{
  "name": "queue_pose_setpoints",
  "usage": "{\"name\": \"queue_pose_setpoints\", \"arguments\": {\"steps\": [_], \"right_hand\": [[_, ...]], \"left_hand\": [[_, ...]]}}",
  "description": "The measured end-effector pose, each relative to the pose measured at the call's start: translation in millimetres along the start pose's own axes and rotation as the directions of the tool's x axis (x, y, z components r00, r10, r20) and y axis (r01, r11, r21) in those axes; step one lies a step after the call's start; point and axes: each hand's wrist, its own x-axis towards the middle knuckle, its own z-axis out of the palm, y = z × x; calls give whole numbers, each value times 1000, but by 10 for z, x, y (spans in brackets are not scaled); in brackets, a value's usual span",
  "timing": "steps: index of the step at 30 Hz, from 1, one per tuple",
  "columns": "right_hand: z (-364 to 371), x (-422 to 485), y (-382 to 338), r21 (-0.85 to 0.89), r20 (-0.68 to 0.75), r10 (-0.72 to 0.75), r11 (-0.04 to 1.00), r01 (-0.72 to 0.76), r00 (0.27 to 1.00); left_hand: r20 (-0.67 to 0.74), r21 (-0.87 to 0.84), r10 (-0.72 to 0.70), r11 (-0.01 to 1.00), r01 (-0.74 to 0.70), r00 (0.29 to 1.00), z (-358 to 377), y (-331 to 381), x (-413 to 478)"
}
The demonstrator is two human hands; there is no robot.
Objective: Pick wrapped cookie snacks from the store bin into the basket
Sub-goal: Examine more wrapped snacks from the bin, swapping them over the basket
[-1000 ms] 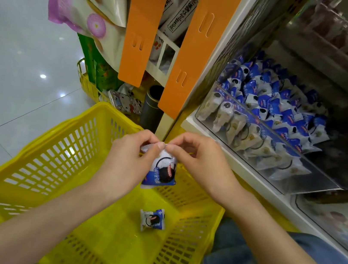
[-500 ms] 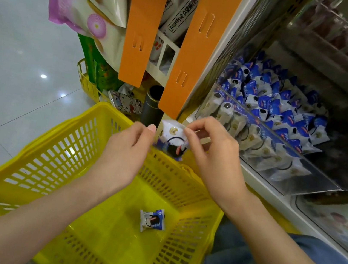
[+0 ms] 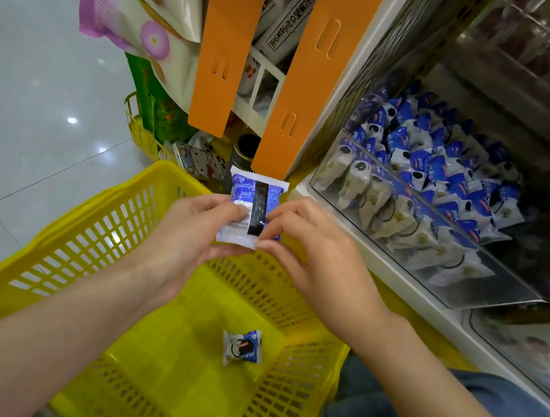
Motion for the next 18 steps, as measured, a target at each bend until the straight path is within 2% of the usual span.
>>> {"name": "queue_pose_setpoints", "arguments": {"steps": [3,5,7,9,11,13,15,18], "right_hand": [[36,28,22,187,-22,316,933,-306,949],[45,72,39,426,84,503,763,-487,860],[42,101,47,611,224,555,560,-559,801],[33,107,28,681,286,541,466,-565,791],[46,99,-1,696,274,534,464,-548,800],[86,84,-7,662,245,548,508,-551,800],[126,70,-19,634,235,553,536,-557,799],[165,52,-29,591,228,538,586,-554,812]], "left_hand": [[-40,116,78,991,-73,996,10,-31,-3],[-4,171,110,979,-107,994,33,-44,-14],[49,238,116,963,-124,992,62,-74,-21],[58,322,155,932,-165,986,70,-106,-22],[59,454,296,843,-290,953,38,-144,-31],[124,594,455,677,-434,882,10,-176,-50],[190,664,512,562,-494,838,3,-216,-62],[186,683,515,544,-487,837,-14,-266,-40]]}}
